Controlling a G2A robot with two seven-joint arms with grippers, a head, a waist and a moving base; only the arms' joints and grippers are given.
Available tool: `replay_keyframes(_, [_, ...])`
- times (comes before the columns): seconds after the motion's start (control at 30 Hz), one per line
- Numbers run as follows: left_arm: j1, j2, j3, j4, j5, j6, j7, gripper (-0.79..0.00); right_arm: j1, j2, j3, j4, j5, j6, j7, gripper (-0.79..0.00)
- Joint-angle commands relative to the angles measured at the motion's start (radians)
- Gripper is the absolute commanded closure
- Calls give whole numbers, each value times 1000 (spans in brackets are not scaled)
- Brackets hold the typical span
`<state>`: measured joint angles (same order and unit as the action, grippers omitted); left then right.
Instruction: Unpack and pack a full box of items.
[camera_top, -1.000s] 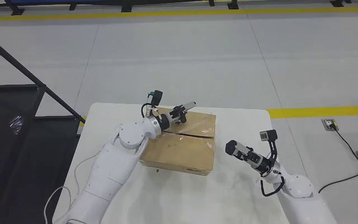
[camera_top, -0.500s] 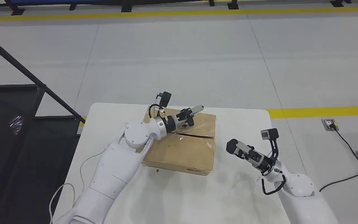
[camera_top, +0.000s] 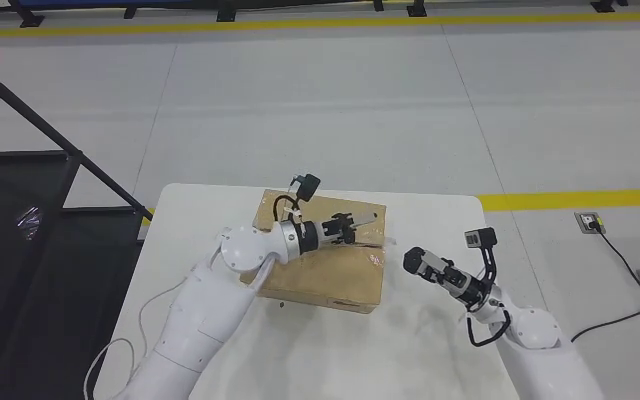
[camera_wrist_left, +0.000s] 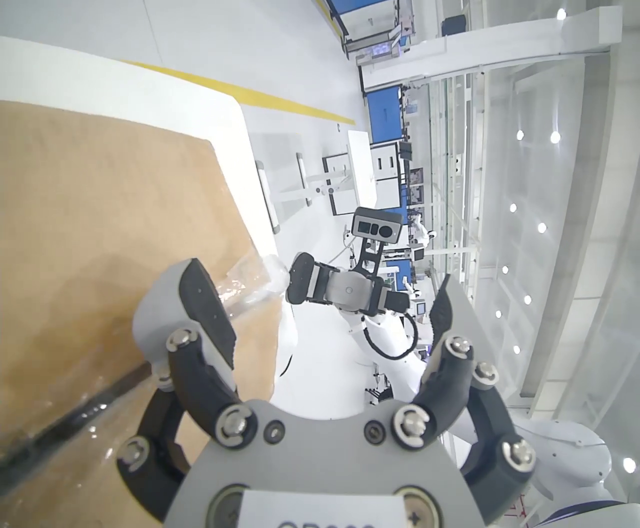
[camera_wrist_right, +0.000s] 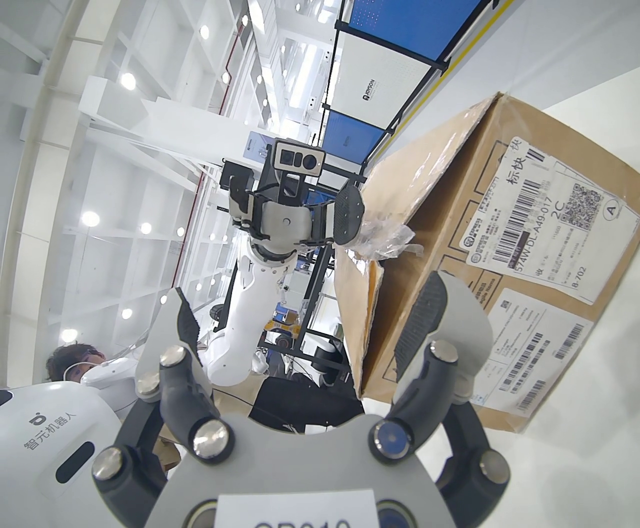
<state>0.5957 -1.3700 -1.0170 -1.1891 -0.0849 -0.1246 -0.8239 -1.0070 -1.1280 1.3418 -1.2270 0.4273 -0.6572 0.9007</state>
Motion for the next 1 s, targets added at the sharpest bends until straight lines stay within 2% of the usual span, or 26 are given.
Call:
replay_keyframes(0.0, [13, 3, -4, -21, -6, 7, -18, -785, 2, 0, -2, 3, 1, 1, 1, -785])
replay_keyframes(0.13, [31, 8, -18, -49, -14, 9, -24, -785, 5, 0, -6, 4, 2, -4, 3, -785])
replay_keyframes(0.3, [63, 16, -74, -89, -14, -21, 87, -785, 10, -1, -15, -3, 3, 3, 7, -785])
replay_keyframes(0.4, [96, 20, -120, -107, -80, -36, 127, -785, 22, -2, -22, -15, 10, 19, 3, -785])
replay_keyframes(0.5, [132, 29, -172, -128, -150, -54, 109, -785, 39, -3, -26, -41, 9, 42, -2, -785])
replay_keyframes(0.6, [157, 38, -204, -142, -143, -49, 108, -785, 59, -5, -37, -77, 6, 68, -3, -785])
replay_keyframes(0.8, [193, 44, -211, -143, -105, -60, 136, -785, 175, -20, -111, -105, -10, 225, -5, -785])
replay_keyframes(0.97, [194, 39, -180, -129, -67, -69, 187, -785, 306, -42, -184, -16, -7, 347, -7, -785])
